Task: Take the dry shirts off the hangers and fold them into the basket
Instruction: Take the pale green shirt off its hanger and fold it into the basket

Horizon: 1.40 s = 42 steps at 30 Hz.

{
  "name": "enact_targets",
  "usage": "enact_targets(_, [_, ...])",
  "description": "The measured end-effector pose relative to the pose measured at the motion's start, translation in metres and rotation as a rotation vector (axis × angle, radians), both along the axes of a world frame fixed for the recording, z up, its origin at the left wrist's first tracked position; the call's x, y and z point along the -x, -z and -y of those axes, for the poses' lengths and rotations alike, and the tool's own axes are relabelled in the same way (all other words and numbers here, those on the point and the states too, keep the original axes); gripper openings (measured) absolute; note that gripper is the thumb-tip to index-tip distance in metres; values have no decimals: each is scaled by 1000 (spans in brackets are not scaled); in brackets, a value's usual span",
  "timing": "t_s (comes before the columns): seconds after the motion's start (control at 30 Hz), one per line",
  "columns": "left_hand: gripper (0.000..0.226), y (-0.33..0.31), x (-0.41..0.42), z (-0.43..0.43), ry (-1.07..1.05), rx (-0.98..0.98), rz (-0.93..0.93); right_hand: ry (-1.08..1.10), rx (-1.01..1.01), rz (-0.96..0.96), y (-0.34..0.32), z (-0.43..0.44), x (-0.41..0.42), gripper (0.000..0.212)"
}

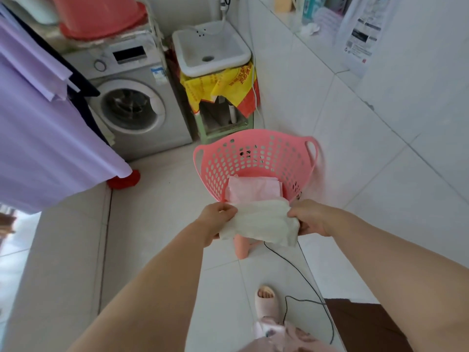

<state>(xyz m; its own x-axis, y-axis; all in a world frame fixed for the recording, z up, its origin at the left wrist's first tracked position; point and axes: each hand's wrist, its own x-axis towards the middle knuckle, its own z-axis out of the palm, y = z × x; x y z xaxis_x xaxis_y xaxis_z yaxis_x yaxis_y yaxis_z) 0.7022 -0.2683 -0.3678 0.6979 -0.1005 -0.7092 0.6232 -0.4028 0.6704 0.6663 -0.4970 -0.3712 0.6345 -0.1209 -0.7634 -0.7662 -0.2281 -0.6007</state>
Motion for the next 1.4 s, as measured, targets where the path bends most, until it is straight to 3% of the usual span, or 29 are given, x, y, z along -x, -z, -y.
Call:
enact_targets(0.1, [28, -10, 1, -3, 163, 31, -69, 34, -38, 105, -2, -2, 3, 37])
enact_targets(0.2, [58, -11, -1, -5, 393, -199, 46, -199, -25, 114, -13, -4, 6, 48])
enact_targets(0.27, [54, -14, -3, -2, 527, -422, 227, -433, 200, 123, -18, -9, 7, 59])
enact_targets(0.33, [31, -25, -8, 1, 589, -525, 365, -582, 507, 275, -25, -14, 2, 38])
enact_targets(0.4, [4, -42, -16, 2, 633, -581, 457, -563, 731, 409, -39, -14, -5, 24])
enact_targets(0.47, [15, -61, -27, 2, 668, -586, 522, -487, 880, 481, -54, -11, -16, 28])
enact_targets(0.57, [17, -103, -39, 6, 497, -412, 540, -251, 989, 673, -83, -15, -37, 42])
enact_targets(0.67, [13, -147, -50, 12, 236, -217, 585, 23, 692, 848, -117, -37, -63, 51])
enact_targets(0.77, [15, -185, -62, 18, 59, -24, 537, -123, 139, 769, -153, -65, -86, 82])
enact_targets(0.83, [20, -205, -67, 25, 13, 137, 517, -266, 13, 725, -171, -76, -93, 102])
enact_targets(0.9, [31, -227, -73, 26, -34, 288, 489, -302, -45, 782, -188, -76, -101, 87])
enact_targets(1.0, [36, -254, -83, 13, 119, 349, 526, -219, -286, 880, -214, -73, -115, 50])
enact_targets(1.07, [31, -271, -90, 5, 177, 247, 687, -194, -437, 878, -233, -74, -124, 51])
enact_targets(1.13, [34, -285, -98, 3, 152, -95, 968, -233, -486, 864, -249, -76, -131, 53])
enact_targets(1.17, [47, -292, -102, 4, 139, -319, 1091, -269, -498, 857, -256, -77, -134, 50])
enact_targets(1.23, [64, -303, -108, 3, 143, -580, 1171, -322, -505, 851, -269, -80, -138, 45])
enact_targets(1.33, [38, -317, -113, -4, 222, -524, 1138, -384, -499, 901, -281, -83, -148, 47])
enact_targets(1.4, [27, -324, -113, -6, 238, -545, 1244, -465, -465, 934, -284, -81, -153, 63])
